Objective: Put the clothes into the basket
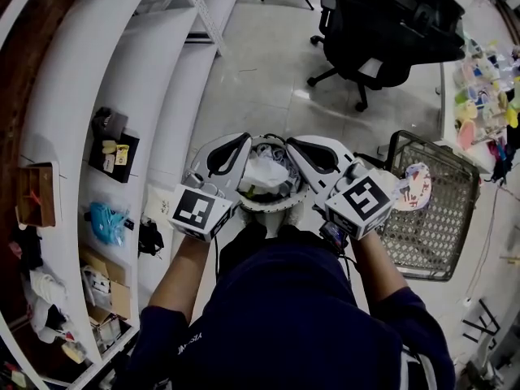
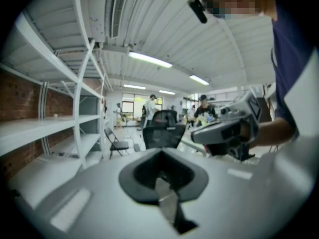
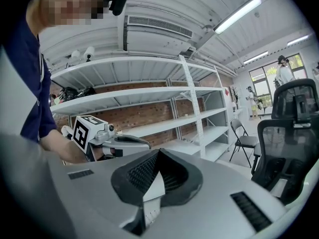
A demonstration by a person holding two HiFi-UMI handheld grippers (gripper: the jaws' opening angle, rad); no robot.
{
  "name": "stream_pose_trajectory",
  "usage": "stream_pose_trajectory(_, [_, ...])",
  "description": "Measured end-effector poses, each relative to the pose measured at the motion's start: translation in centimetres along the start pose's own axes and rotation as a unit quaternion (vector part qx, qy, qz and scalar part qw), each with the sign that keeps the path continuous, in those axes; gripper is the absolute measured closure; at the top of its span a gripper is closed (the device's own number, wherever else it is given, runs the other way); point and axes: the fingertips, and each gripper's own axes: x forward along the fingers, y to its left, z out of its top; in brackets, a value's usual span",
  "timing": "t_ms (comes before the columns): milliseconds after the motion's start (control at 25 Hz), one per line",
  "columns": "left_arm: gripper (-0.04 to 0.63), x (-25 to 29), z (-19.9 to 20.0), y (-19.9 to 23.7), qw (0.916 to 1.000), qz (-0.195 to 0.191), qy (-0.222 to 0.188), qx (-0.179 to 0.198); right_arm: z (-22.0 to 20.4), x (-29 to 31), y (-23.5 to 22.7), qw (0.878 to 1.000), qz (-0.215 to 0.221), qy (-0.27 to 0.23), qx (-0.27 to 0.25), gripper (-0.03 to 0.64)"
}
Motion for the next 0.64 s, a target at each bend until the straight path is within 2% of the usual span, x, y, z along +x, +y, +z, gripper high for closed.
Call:
stream_pose_trajectory(360, [0.592,-0.37,-0.90,-0.45,0.9999,0.006,0.010,-0.005,0.04,-0.44,0.50,1.000,0.001,0.000,0.009,0.611])
stream_pose_trajectory(480, [0.592,-0.29,-0.62,-0.45,0.9999,0.008,-0.001,-0.008,0.02,-0.42,0.52,1.000,0.002,0.001,0.005,0.611])
stream_pose_trajectory(640, [0.592,-0.41,-0.86,-0.20,0.9998,0.015,0.002,-0.012,-0.39,-0.40,0.46,1.000,0.002,0.004,-0.002,0.611])
